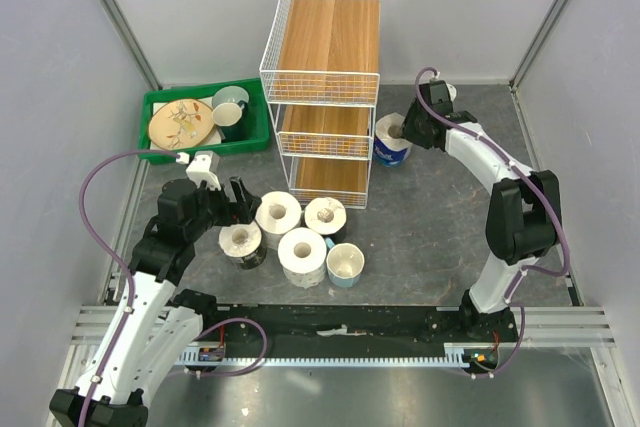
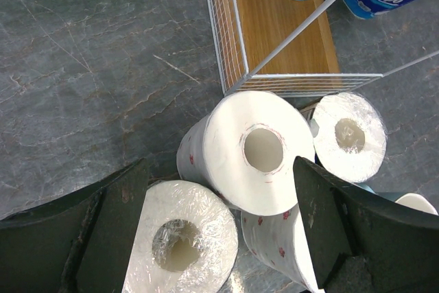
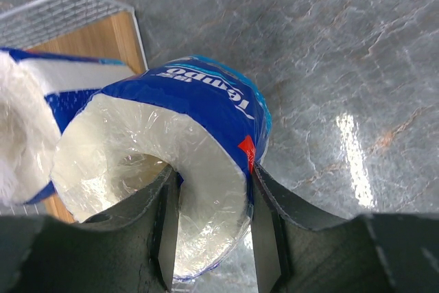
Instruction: Place and organize the paper towels onto the shelf
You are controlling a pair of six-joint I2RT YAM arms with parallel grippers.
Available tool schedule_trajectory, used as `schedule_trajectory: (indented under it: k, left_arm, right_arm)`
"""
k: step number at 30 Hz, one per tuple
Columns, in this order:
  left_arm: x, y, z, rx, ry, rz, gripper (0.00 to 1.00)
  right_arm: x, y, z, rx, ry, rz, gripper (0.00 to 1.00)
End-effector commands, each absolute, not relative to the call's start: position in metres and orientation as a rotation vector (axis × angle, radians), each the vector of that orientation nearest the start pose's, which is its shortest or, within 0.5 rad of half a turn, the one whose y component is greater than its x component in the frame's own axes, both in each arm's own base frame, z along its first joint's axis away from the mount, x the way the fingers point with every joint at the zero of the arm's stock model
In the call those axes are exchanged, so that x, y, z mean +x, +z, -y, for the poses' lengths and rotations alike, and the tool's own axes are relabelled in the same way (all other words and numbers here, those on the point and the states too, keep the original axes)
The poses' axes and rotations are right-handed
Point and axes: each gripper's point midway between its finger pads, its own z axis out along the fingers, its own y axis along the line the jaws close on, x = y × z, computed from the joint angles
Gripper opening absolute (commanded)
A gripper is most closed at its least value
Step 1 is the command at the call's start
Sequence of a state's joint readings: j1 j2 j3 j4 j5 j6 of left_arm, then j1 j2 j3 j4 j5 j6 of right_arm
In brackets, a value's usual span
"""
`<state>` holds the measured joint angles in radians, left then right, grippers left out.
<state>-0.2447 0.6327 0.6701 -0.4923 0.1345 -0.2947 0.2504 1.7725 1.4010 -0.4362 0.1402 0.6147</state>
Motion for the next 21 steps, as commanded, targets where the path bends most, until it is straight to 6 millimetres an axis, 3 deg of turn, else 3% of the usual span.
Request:
schedule_trajectory:
  k: [1, 12, 21]
  left_arm:
    - [0.239, 0.2, 0.1, 0.058, -0.489, -2.033, 0.93]
    - [0.239, 0.199, 0.1, 0.06, -0.491, -2.036, 0.93]
    - [0.238, 0.199, 0.1, 0.061, -0.493, -2.035, 0.93]
  right_arm:
    - [0.486, 0.163, -0.123, 0.511, 0.325, -2.217, 0.41]
    - [0.496, 0.168, -0.143, 0.469, 0.476, -2.19, 0.41]
    - [0.477, 0.174, -0.129, 0.476, 0.447, -2.187, 0.41]
